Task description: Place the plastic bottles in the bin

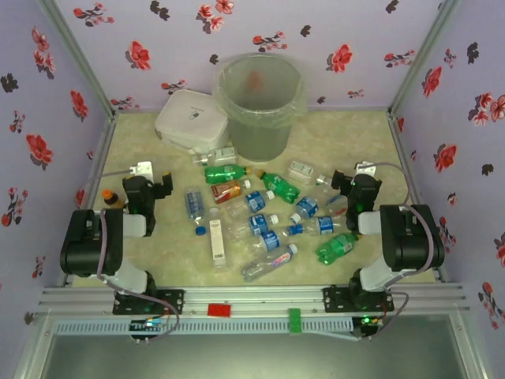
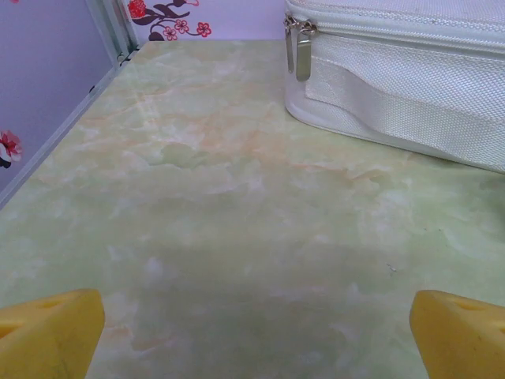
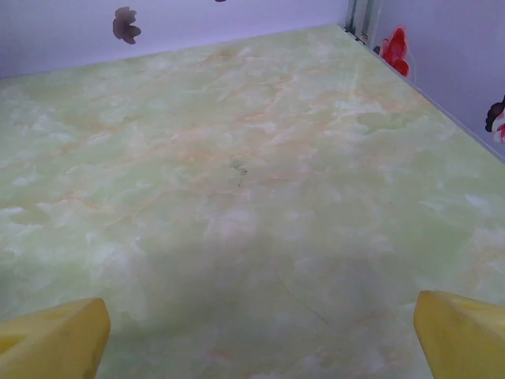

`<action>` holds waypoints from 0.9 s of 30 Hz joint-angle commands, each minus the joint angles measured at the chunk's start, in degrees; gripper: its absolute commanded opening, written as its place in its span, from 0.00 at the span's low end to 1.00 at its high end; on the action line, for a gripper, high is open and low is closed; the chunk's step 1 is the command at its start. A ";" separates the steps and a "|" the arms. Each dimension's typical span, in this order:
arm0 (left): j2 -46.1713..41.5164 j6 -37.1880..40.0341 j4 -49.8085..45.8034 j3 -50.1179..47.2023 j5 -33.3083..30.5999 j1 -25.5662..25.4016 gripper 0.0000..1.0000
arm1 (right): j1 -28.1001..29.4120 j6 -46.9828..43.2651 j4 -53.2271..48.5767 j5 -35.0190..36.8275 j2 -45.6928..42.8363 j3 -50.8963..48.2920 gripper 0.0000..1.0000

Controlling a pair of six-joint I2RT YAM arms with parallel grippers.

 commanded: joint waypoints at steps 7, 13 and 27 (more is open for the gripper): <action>0.13 0.17 1.15 0.46 -0.85 -0.32 1.00 | 0.02 -0.64 1.29 -0.61 0.11 0.18 1.00; 0.18 0.05 0.82 0.55 -0.83 -0.32 1.00 | 0.02 -0.56 1.08 -0.62 0.18 0.33 1.00; 0.15 0.06 0.88 0.55 -0.76 -0.25 1.00 | -0.07 -0.55 0.90 -0.74 0.19 0.41 1.00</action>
